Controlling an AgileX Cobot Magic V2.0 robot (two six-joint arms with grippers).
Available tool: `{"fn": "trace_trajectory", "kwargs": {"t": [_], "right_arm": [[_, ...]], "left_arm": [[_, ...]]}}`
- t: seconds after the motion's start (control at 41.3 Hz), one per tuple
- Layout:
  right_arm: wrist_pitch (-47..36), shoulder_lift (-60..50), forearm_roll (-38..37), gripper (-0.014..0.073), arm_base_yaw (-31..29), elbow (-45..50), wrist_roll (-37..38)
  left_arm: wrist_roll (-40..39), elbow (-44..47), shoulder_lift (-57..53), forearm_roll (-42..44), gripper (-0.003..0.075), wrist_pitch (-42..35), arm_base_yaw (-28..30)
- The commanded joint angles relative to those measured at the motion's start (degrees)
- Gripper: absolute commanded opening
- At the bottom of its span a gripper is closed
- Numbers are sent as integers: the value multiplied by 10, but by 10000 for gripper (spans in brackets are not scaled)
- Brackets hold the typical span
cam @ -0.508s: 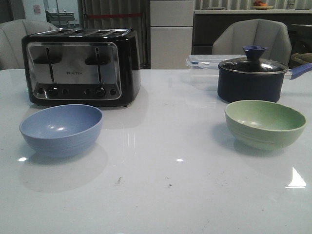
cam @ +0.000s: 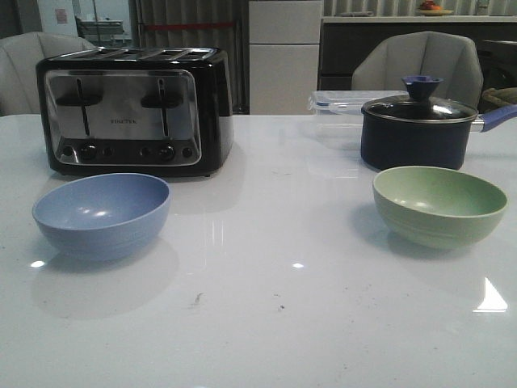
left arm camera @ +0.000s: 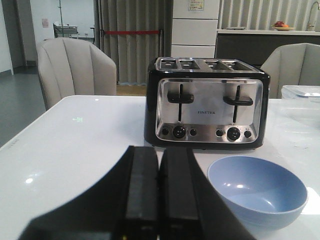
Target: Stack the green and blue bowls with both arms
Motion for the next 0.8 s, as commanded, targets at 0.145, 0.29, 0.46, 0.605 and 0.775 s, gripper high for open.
{"fn": "trace_trajectory", "kwargs": {"t": [0.145, 0.29, 0.46, 0.605, 0.775], "right_arm": [[-61, -11, -6, 57, -3, -2, -5], [-69, -11, -6, 57, -3, -24, -5], [-37, -10, -6, 57, -3, -103, -5], [5, 19, -6, 57, -3, -189, -5], [73, 106, -6, 57, -3, -296, -5]], "left_arm": [[-4, 1, -12, -4, 93, -63, -3], [-4, -21, -12, -4, 93, -86, -3], [-4, -103, -7, -4, 93, -70, -3], [-4, -205, 33, -4, 93, 9, -3], [-4, -317, 123, -4, 93, 104, -3]]}}
